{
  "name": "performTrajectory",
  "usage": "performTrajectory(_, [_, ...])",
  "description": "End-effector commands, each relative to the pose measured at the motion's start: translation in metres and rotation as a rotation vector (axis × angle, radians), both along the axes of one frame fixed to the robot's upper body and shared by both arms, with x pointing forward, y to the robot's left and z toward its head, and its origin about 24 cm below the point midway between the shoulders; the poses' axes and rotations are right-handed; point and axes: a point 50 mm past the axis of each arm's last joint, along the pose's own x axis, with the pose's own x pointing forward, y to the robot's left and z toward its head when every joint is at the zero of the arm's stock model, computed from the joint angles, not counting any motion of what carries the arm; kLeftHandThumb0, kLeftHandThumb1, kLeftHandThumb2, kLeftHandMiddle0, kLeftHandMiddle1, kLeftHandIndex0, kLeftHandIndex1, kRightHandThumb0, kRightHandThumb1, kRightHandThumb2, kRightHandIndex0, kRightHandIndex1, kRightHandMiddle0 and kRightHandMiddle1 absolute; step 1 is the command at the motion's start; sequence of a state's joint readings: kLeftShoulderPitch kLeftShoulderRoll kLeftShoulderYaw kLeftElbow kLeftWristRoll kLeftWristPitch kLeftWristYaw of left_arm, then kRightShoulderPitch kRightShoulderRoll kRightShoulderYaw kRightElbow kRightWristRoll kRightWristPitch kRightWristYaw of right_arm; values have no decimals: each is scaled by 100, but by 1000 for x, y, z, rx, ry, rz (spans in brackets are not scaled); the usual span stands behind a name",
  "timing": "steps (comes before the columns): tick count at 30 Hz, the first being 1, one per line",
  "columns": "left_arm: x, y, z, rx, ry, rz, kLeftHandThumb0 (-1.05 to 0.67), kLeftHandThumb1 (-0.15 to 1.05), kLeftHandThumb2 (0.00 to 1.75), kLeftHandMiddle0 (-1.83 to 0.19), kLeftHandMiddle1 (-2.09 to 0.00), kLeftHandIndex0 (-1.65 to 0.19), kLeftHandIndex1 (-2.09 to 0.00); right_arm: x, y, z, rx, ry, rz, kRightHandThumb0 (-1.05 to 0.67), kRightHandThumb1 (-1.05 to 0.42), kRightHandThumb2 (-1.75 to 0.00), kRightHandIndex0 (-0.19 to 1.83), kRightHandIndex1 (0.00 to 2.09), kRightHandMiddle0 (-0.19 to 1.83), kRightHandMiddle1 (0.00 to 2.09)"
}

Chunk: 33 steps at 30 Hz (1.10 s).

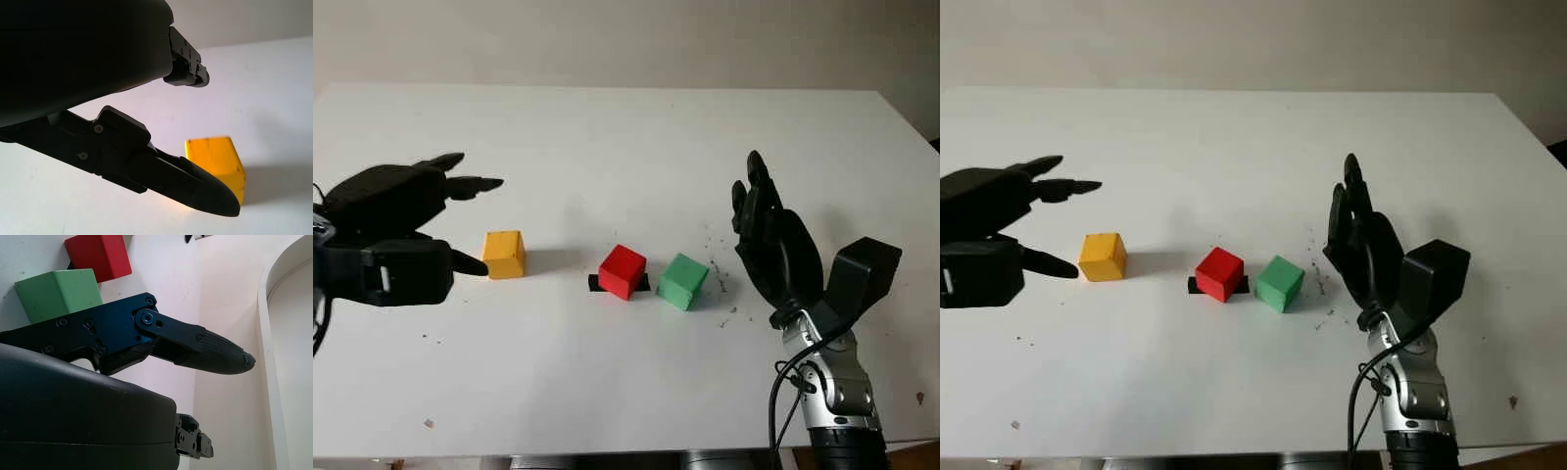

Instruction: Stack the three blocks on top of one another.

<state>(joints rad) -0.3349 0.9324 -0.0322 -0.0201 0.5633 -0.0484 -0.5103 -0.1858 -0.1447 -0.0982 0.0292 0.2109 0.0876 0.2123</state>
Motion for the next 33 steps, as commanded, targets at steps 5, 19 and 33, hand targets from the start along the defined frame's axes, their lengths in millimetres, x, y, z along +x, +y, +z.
performTrajectory(5, [5,-14,-9,72,-9,-20,-94,98,5,7,-5,-24,-5,0,-2,5,-7,-21,-7,-72,-105,-76,-19,0,-19,0])
performTrajectory(19, [5,-18,-26,281,-52,-9,-84,101,6,-4,-7,-42,-14,-1,-2,4,4,-15,-8,-73,-105,-74,-19,0,-19,0])
performTrajectory(33, [5,-16,-32,156,-143,-34,-65,104,6,-26,-6,-25,-111,-1,-2,4,-3,-15,-8,-72,-105,-74,-19,0,-19,0])
